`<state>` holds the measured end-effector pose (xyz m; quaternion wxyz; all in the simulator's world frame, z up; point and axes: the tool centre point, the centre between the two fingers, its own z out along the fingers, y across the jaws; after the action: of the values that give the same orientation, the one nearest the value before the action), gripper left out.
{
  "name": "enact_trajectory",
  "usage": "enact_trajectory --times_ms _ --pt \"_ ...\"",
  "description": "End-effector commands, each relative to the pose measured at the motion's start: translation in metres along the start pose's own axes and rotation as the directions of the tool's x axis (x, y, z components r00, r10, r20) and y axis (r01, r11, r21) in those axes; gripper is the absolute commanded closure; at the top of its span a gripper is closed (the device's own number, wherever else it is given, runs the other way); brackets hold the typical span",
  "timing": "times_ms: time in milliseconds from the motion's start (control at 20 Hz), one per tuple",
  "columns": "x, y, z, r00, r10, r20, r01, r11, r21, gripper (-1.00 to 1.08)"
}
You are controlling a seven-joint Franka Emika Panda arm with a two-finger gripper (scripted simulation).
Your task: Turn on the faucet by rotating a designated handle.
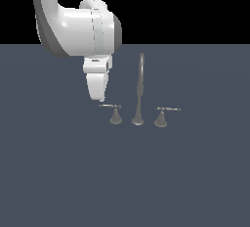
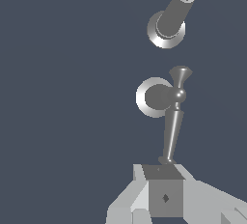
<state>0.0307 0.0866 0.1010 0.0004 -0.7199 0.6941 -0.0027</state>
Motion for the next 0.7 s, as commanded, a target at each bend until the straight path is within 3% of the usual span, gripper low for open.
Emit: enact_trajectory --times_ms 0,650 --pt "0.006 -0.009 0.012 0.999 0.047 -0.001 -0.047 0.999 -0.001 1.08" --pt "0.019 -0.026 0.036 0.989 0.146 0.002 -0.146 0.989 -0.005 1.08"
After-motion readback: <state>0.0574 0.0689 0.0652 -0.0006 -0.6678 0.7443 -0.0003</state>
